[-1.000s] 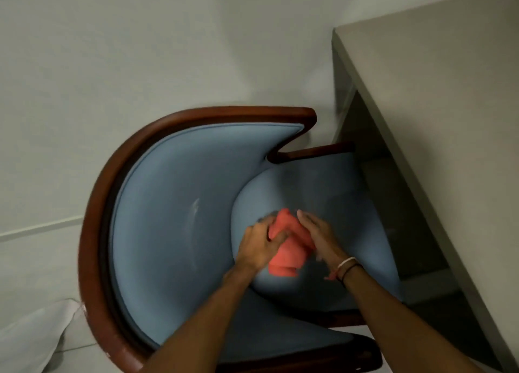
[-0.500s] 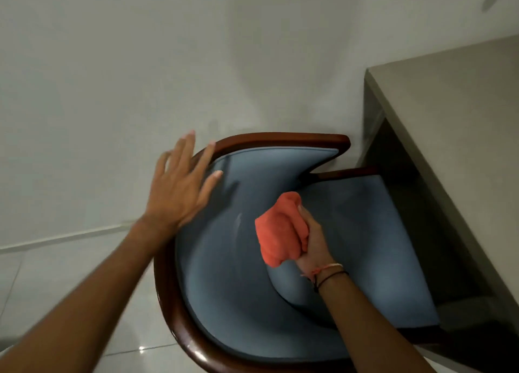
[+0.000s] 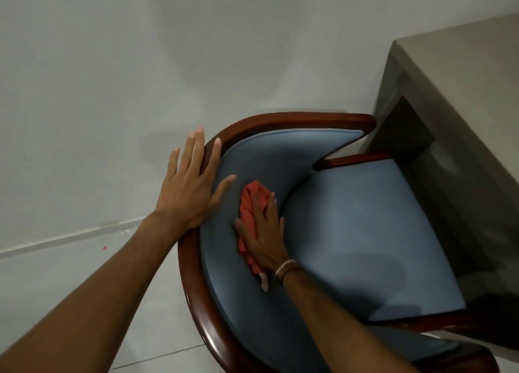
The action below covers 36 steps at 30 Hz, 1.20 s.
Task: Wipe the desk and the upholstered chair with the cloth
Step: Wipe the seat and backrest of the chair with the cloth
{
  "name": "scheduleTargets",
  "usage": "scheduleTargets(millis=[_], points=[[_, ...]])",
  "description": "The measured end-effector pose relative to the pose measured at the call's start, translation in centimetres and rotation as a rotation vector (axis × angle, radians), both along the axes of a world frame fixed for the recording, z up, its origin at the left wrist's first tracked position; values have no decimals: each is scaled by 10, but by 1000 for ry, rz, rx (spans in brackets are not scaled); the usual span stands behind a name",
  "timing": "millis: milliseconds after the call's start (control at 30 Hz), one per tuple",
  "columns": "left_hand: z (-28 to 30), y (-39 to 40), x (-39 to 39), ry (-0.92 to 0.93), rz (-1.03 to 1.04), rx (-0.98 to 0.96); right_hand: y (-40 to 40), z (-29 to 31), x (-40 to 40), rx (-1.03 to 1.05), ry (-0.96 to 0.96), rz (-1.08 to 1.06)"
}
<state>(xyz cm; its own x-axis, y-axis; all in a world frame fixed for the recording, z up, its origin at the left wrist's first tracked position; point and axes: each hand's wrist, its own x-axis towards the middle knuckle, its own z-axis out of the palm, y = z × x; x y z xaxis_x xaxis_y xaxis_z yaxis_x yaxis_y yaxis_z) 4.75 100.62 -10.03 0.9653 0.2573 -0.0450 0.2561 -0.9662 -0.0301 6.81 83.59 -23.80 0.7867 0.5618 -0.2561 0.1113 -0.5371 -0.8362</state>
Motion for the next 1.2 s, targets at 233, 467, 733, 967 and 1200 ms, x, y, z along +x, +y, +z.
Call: scheduleTargets(millis=[233,467,733,967,1200], points=[[-8,-4,10,-57,68,-50,31,1,15,251,158,-210],[-8,-6,15,-52,91,-30,-13,-15,-28,188,286,-132],[-9,-7,15,-50,85,-7,43,-6,56,185,489,-667],[-9,-5,15,-49,23,19,-46,-5,-54,102,348,37],[-8,-6,14,-43,23,55,13,-1,40,317,691,-826]])
